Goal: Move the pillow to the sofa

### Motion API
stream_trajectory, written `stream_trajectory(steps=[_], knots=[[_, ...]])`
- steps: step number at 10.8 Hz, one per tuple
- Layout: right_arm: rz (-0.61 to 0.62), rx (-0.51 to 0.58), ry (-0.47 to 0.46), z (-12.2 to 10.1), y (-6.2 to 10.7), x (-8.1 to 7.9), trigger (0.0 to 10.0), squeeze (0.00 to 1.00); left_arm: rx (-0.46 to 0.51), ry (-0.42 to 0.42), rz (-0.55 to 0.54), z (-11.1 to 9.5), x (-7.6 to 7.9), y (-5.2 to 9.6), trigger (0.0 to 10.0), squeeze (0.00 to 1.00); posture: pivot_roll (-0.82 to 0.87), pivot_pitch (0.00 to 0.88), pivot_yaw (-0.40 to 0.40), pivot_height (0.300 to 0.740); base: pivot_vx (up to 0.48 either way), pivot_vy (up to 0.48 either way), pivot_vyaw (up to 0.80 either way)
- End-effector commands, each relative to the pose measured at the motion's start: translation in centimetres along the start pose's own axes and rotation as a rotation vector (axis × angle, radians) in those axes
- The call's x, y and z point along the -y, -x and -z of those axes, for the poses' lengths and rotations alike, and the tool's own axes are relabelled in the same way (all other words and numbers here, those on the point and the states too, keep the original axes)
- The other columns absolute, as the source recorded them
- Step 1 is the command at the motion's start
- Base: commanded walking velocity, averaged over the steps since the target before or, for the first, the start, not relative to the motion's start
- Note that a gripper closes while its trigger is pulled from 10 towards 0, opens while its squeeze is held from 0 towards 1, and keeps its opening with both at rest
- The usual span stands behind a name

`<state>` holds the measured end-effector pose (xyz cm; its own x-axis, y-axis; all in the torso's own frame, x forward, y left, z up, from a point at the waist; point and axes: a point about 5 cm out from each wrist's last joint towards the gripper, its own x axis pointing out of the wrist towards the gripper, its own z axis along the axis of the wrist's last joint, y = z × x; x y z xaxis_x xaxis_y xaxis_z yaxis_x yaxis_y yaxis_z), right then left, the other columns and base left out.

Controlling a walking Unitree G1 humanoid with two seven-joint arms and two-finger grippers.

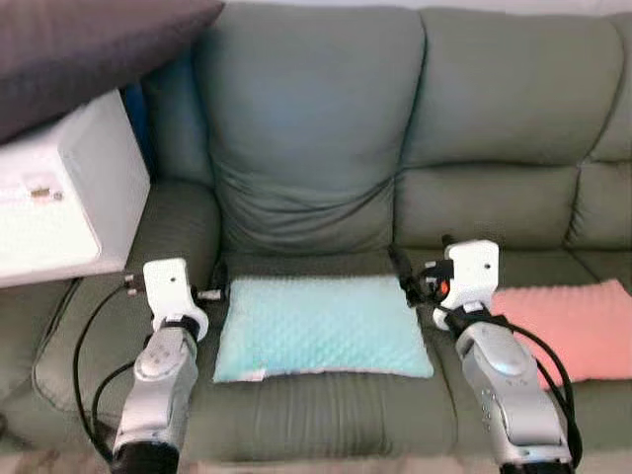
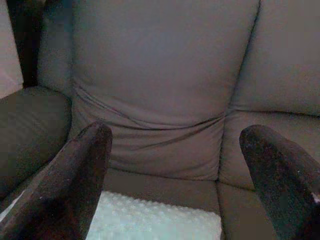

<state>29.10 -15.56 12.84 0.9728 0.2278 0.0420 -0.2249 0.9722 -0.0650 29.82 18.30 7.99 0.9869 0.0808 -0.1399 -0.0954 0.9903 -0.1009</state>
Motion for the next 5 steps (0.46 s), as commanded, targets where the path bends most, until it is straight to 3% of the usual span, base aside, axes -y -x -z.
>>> stream_trajectory(steps=[1, 5], knots=[[0.008, -0.006, -0.007, 0.03, 0.06, 0.17, 10.0, 0.0, -0.015, -0.003, -0.012, 0.2, -0.2, 0.04, 10.0, 0.0, -0.2, 0.024, -0.006, 0.74, -0.337, 0.0, 0.0], [0.014, -0.015, -0.01, 0.18, 0.1, 0.35, 10.0, 0.0, -0.02, -0.008, -0.013, 0.29, -0.3, 0.0, 10.0, 0.0, -0.21, 0.027, -0.004, 0.74, -0.346, 0.0, 0.0]])
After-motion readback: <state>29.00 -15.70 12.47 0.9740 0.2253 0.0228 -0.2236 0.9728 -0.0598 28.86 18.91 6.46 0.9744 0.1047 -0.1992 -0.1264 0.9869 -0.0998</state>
